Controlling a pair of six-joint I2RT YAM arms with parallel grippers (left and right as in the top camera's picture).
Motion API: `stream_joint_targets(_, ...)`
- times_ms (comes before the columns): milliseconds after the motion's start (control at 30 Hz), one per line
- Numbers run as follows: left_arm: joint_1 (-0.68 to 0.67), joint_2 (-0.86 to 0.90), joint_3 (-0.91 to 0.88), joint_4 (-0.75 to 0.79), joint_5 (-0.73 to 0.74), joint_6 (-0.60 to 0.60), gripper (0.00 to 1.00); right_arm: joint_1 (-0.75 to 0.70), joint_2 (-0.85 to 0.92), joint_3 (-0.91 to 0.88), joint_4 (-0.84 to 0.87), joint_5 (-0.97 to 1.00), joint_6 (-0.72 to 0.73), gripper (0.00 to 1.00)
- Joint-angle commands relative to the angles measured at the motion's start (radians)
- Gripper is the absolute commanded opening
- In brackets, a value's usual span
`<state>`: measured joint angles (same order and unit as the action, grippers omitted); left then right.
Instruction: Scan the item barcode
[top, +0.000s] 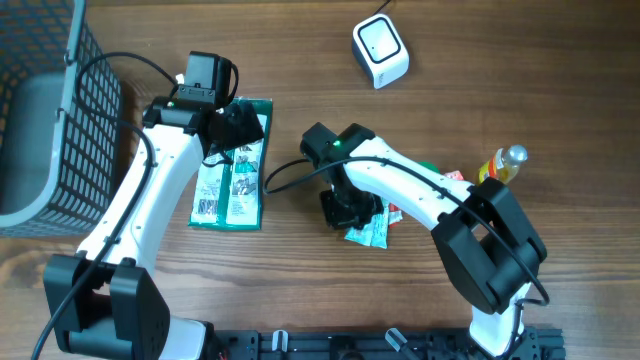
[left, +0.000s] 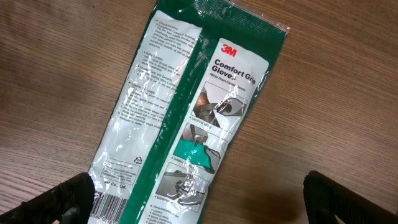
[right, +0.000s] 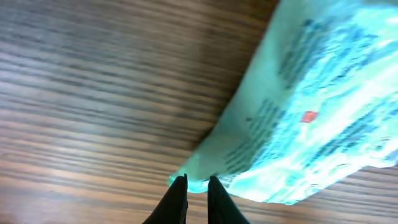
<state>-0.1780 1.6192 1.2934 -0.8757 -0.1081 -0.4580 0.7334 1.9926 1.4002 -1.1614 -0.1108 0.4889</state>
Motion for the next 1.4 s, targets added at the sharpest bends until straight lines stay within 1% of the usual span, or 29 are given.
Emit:
stream_joint_targets(0, 0.002, 0.004, 0.001, -0.001, -0.014, 0.005, 1.0, -0.014, 0.014, -0.002, -0.011, 0.072, 0.008, 0.13)
stream_joint_targets(67, 0.002, 0.004, 0.001, -0.001, -0.014, 0.005, 1.0, -0.02, 0.014, -0.002, -0.028, 0.113, 0.011, 0.13)
stream_joint_targets(267, 0.002, 0.004, 0.001, -0.001, -0.014, 0.005, 1.0, -0.04, 0.014, -0.002, -0.029, 0.114, 0.012, 0.14)
stream_joint_targets(433, 0.002, 0.004, 0.001, -0.001, -0.013, 0.005, 1.0, -0.037, 0.014, -0.002, -0.003, 0.037, 0.008, 0.14)
stream_joint_targets(567, 0.002, 0.004, 0.001, -0.001, -0.014, 0.005, 1.0, -0.037, 0.014, -0.002, 0.006, 0.028, 0.01, 0.13)
stream_joint_targets(767, 0.002, 0.004, 0.001, -0.001, -0.014, 0.005, 1.0, -0.036, 0.014, -0.002, 0.074, -0.044, 0.011, 0.13)
stream_joint_targets(933, 0.002, 0.004, 0.001, -0.001, -0.014, 0.005, 1.0, -0.035, 0.014, -0.002, 0.107, -0.043, 0.011, 0.12)
stream_joint_targets(1000, 0.002, 0.004, 0.001, -0.001, -0.014, 0.005, 1.0, -0.035, 0.014, -0.002, 0.101, -0.039, 0.008, 0.13)
stream_joint_targets(1167, 0.002, 0.004, 0.001, -0.001, -0.013, 0.005, 1.0, -0.035, 0.014, -0.002, 0.008, 0.061, 0.009, 0.14)
stream_joint_targets(1267, 0.002, 0.004, 0.001, -0.001, -0.013, 0.005, 1.0, -0.037, 0.014, -0.002, -0.056, 0.113, 0.011, 0.19)
stream_joint_targets(1367, 0.002, 0.004, 0.001, -0.001, -0.014, 0.005, 1.0, -0.037, 0.014, -0.002, -0.059, 0.114, 0.012, 0.21)
